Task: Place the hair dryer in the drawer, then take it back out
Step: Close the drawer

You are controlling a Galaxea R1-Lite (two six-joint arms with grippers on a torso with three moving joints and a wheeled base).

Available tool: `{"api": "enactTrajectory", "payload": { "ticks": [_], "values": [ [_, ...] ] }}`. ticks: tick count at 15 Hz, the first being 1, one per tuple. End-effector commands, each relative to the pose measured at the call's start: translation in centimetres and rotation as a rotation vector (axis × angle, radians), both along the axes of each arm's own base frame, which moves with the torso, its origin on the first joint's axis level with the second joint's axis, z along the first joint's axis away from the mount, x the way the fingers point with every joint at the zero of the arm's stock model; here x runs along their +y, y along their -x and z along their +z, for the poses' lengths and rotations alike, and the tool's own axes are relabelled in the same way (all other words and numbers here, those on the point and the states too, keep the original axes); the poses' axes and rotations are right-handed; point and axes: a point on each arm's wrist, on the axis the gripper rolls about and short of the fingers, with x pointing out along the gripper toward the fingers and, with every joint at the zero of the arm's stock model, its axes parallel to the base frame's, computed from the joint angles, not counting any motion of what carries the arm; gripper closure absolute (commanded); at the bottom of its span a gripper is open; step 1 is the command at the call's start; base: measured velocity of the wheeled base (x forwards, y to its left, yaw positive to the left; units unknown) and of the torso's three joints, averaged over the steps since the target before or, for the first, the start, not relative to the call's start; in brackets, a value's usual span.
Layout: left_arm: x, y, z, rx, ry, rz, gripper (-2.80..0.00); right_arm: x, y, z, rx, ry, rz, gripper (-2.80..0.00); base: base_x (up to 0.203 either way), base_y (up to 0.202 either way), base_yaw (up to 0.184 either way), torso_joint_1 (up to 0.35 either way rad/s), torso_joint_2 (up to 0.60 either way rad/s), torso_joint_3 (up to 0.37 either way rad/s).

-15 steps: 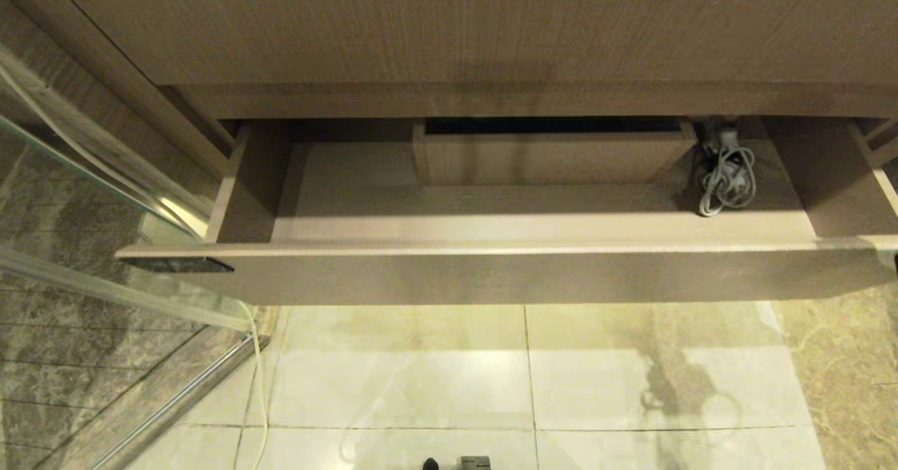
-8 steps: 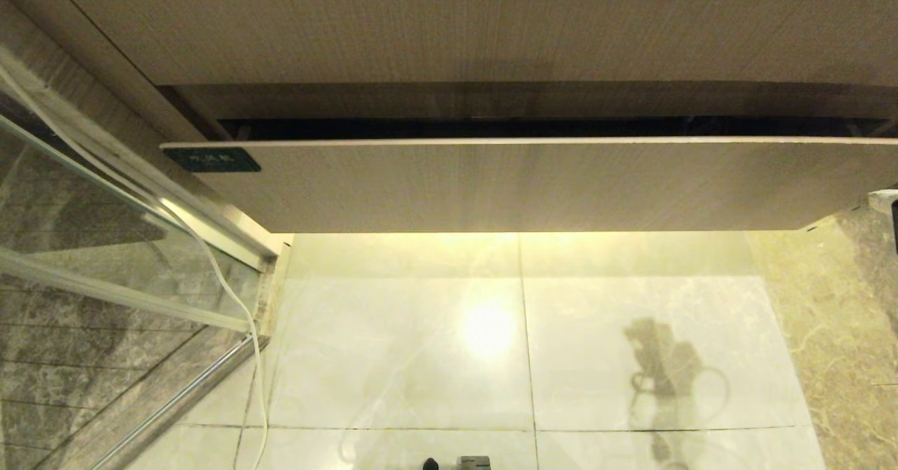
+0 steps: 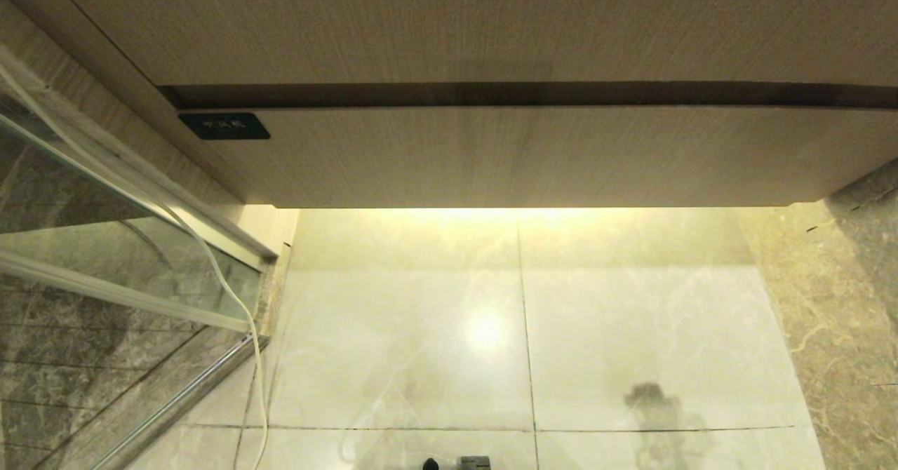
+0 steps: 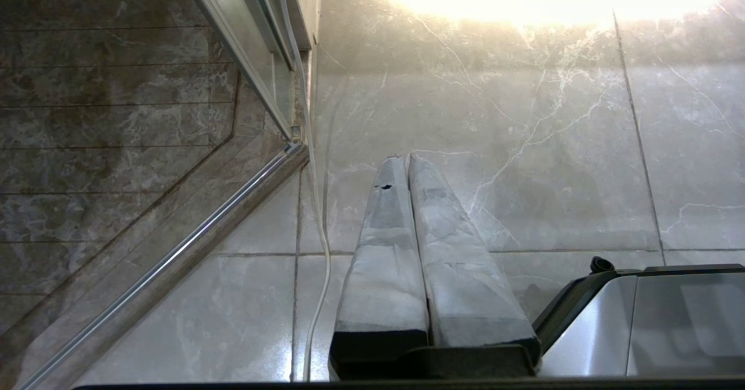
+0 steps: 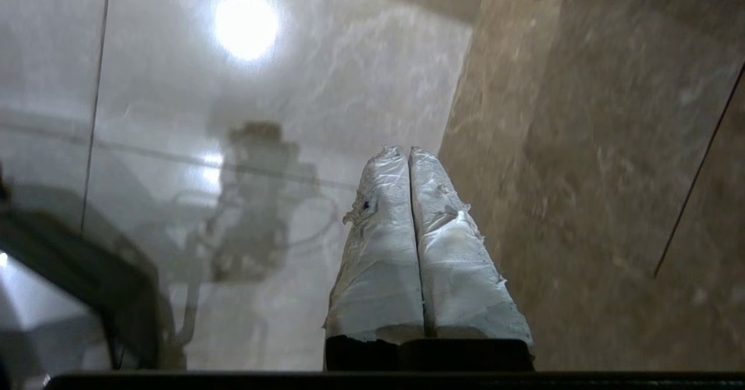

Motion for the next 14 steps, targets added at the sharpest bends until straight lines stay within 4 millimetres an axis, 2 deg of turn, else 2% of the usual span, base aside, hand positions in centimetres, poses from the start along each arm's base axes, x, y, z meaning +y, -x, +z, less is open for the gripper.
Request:
{"api": "enactTrajectory", "payload": {
  "ticks": [1,2,6,14],
  "values": [
    [0.0,0.0,0.0,-0.001,0.000,0.002,0.00,0.7,3.3,0.1,0.015,0.000,-0.003,0.00,0.000,0.000,0.000,0.000,0.00,0.000],
    [0.0,0.0,0.0,-0.001,0.000,0.002,0.00,0.9,4.0,0.1,0.047,-0.007,-0.004,0.00,0.000,0.000,0.000,0.000,0.00,0.000],
    [0.0,0.0,0.0,-0.001,0.000,0.002,0.00,1.4,6.7,0.2,-0.015,0.008,-0.039,0.00,0.000,0.000,0.000,0.000,0.00,0.000],
    [0.0,0.0,0.0,0.000,0.000,0.001,0.00,2.8,10.5,0.2,-0.074,0.021,-0.149,0.00,0.000,0.000,0.000,0.000,0.00,0.000]
  ]
}}
